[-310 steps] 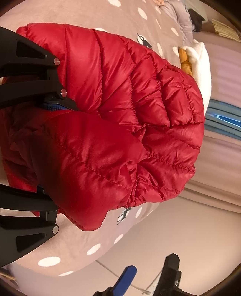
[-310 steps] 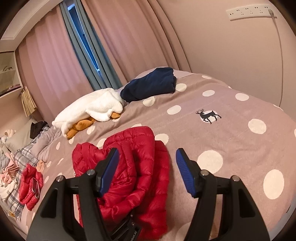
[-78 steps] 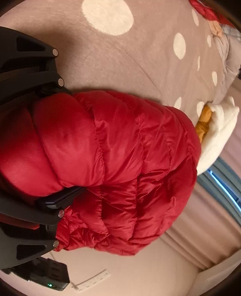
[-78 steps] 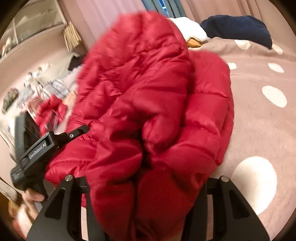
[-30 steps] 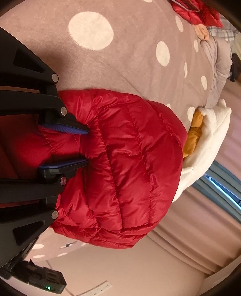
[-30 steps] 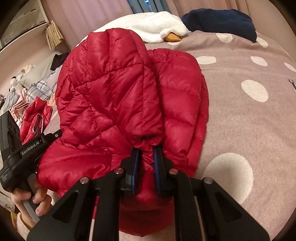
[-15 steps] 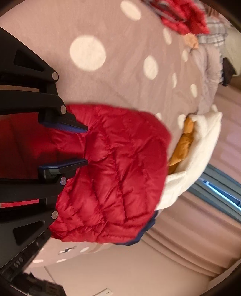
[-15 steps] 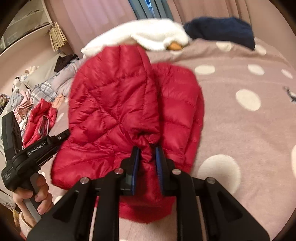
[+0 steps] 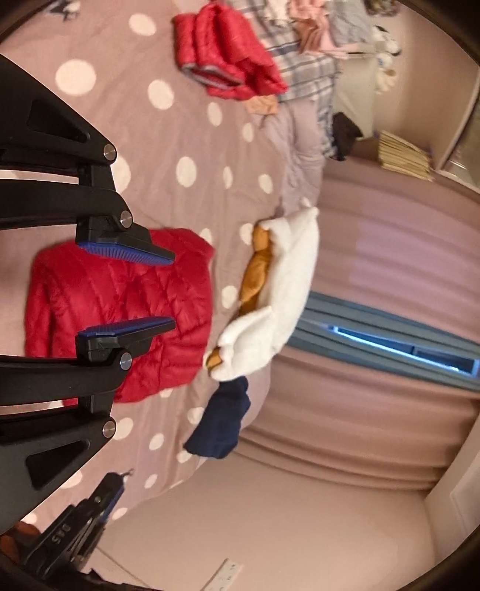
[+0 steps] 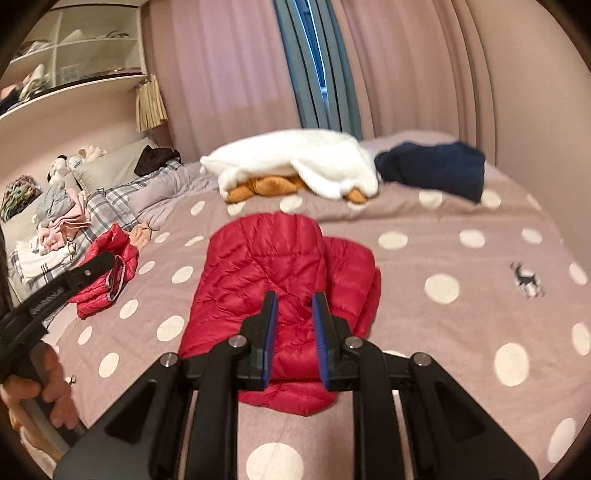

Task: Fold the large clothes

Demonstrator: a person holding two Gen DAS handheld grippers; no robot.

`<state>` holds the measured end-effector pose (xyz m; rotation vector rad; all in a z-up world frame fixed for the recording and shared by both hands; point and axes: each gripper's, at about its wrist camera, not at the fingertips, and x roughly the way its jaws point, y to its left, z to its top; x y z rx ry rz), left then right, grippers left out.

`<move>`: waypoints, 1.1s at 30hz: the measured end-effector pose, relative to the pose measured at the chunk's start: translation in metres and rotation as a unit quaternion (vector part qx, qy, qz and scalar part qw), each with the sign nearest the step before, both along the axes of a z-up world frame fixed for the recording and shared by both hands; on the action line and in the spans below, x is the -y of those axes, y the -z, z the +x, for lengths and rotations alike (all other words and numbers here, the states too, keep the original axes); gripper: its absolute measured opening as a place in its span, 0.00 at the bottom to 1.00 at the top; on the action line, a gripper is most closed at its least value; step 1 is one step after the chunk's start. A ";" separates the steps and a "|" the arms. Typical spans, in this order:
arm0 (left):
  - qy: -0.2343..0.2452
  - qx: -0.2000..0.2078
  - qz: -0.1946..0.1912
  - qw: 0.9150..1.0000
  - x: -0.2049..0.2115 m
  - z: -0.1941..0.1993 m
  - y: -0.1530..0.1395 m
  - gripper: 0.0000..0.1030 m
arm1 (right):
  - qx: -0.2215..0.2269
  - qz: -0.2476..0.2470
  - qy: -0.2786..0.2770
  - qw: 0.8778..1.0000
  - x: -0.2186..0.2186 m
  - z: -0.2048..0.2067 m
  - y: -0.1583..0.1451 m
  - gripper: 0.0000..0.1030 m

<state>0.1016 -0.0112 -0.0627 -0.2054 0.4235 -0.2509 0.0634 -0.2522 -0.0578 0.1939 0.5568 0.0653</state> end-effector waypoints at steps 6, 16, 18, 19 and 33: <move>-0.009 0.021 -0.022 1.000 -0.014 -0.038 -0.017 0.25 | 0.026 -0.024 -0.016 0.999 -0.009 -0.030 -0.020 0.19; 0.011 0.028 -0.060 0.998 -0.022 -0.062 -0.026 0.69 | 0.089 -0.029 0.007 0.996 0.006 -0.086 -0.049 0.55; 0.016 0.041 -0.069 0.997 -0.023 -0.066 -0.028 0.88 | 0.104 -0.027 0.020 0.994 0.010 -0.095 -0.053 0.76; 0.019 0.048 -0.079 0.996 -0.024 -0.068 -0.028 0.94 | 0.109 -0.027 0.025 0.993 0.010 -0.100 -0.055 0.80; 0.006 0.045 -0.085 0.995 -0.016 -0.082 -0.029 0.99 | 0.116 -0.058 0.049 0.990 0.001 -0.112 -0.060 1.00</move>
